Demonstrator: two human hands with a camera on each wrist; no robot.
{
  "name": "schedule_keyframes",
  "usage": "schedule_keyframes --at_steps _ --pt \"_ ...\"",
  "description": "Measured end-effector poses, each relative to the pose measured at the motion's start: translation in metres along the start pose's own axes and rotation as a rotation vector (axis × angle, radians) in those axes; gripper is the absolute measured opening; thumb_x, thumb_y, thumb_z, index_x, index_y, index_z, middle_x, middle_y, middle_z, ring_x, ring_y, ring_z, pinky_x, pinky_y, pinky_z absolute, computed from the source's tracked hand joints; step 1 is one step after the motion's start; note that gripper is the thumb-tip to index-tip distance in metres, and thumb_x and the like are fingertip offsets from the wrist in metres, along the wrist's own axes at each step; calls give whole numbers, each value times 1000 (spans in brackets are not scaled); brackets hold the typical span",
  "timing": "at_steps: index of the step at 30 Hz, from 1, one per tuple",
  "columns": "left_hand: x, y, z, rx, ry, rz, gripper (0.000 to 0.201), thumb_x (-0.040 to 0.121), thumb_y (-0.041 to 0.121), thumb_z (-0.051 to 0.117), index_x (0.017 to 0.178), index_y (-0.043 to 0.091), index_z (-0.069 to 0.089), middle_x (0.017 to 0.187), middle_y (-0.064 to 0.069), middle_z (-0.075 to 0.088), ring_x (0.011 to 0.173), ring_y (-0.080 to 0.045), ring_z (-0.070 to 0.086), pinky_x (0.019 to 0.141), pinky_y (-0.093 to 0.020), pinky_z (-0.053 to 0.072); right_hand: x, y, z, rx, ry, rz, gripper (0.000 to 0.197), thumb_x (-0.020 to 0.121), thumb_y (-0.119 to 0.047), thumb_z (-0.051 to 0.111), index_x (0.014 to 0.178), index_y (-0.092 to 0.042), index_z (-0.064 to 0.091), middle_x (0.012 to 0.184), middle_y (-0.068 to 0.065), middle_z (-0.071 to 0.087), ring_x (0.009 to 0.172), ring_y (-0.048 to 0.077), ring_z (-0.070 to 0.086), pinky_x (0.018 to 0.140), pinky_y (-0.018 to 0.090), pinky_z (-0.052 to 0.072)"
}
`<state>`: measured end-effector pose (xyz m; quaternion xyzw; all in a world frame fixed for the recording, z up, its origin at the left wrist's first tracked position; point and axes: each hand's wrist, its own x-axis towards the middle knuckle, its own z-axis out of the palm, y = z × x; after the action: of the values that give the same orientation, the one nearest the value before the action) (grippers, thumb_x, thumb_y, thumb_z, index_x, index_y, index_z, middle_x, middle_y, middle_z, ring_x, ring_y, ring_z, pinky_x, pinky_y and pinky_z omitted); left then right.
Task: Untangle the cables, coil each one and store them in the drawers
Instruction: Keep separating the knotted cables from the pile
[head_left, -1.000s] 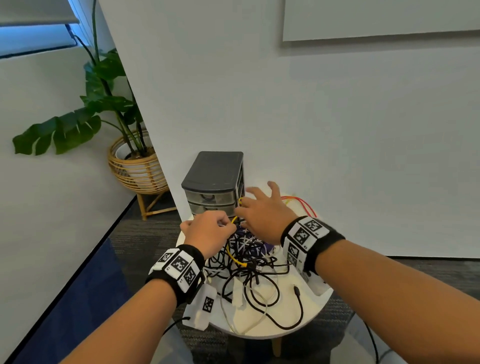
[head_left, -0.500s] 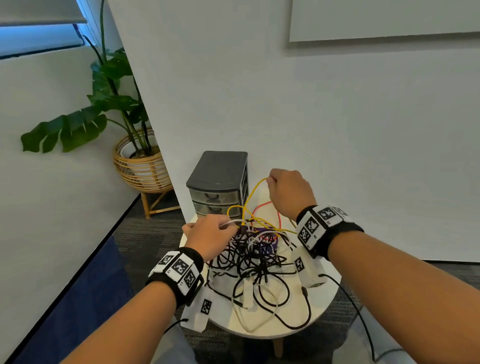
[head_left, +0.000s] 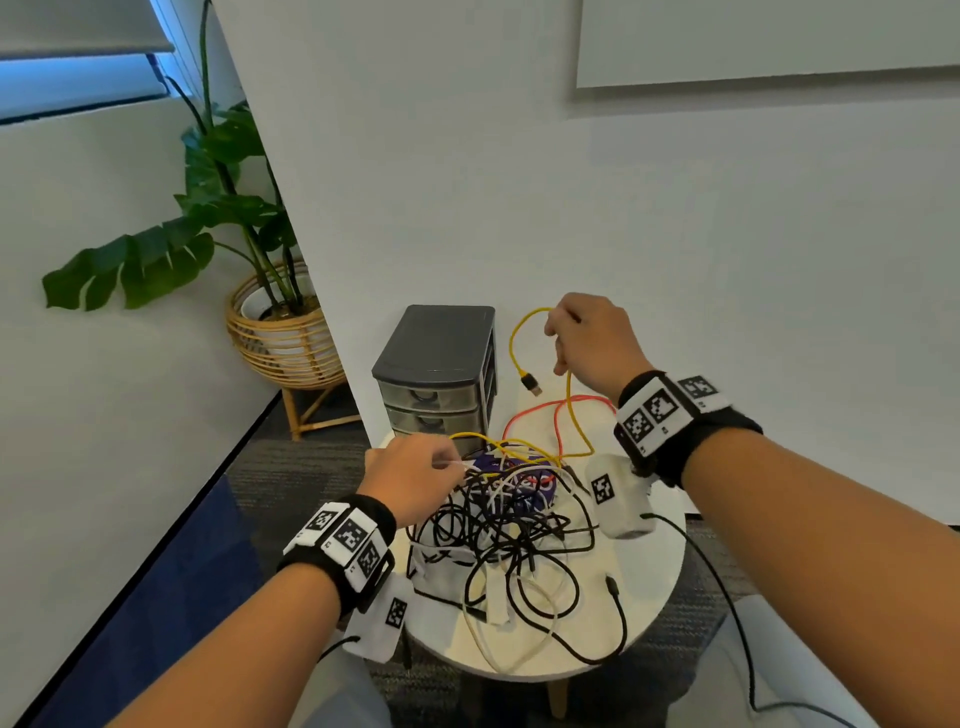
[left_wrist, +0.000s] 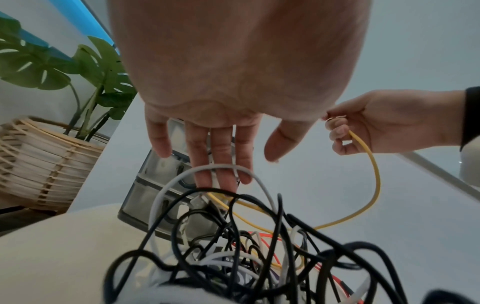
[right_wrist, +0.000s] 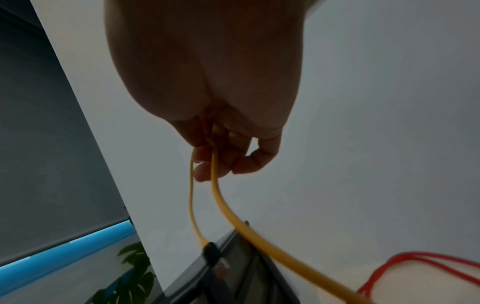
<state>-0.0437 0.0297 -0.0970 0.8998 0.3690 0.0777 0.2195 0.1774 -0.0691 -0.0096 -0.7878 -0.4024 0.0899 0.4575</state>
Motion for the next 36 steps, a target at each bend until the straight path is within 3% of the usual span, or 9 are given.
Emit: schedule_keyframes --at_steps 4,8,13,19,24,29,31,33,36 --pt "7 5 -2 -53 9 -22 19 99 37 52 88 27 65 91 9 66 92 -16 60 95 -46 49 1 -6 -23 152 -97 -40 27 101 -16 42 87 -11 64 62 4 61 56 22 67 65 37 50" --pt "25 4 1 60 -132 -133 22 99 46 49 100 34 67 115 4 64 113 -22 58 103 -47 46 4 -8 -42 286 -60 -55 29 106 -19 37 93 -13 63 62 0 58 58 21 63 67 38 49" --pt "36 7 2 -233 -354 -154 29 102 22 57 119 4 71 115 -8 66 121 -34 59 101 -38 43 6 0 -55 401 9 0 30 109 -23 35 98 -15 62 63 -2 53 57 18 57 62 31 50" --pt "37 16 3 -369 -297 -270 27 100 24 60 112 4 76 119 -13 68 114 -27 60 97 -36 42 0 28 -45 367 -20 105 32 109 -22 33 107 -11 63 66 0 53 55 16 56 66 36 50" --pt "38 17 -2 -241 -40 -75 28 101 28 54 98 17 80 105 1 76 103 -17 65 102 -40 48 -14 43 -35 187 -59 81 46 101 -1 31 134 -28 47 81 9 62 66 20 62 66 35 51" --pt "34 43 -26 -405 191 115 28 103 9 52 109 20 77 100 9 75 82 10 66 76 -7 48 -24 46 -15 46 -276 -47 43 97 5 37 103 -20 72 92 3 67 82 19 64 83 40 53" --pt "33 57 -36 -541 217 136 28 103 8 51 108 20 76 99 6 76 71 2 66 70 -14 52 -28 42 -7 31 -353 -80 34 99 -5 53 126 -20 66 120 -1 66 103 15 62 99 39 50" --pt "29 73 -47 -633 219 168 27 104 8 52 109 19 75 97 2 76 71 -6 67 70 -20 56 -35 35 -1 3 -449 -149 64 94 -31 69 151 -27 43 150 -5 48 129 11 48 110 36 39" --pt "21 98 -60 -735 224 249 23 103 6 55 109 13 76 92 -5 75 75 -14 71 75 -26 61 -37 29 12 -112 -472 -235 98 73 -67 72 156 -40 26 156 -8 38 139 14 33 112 42 31"
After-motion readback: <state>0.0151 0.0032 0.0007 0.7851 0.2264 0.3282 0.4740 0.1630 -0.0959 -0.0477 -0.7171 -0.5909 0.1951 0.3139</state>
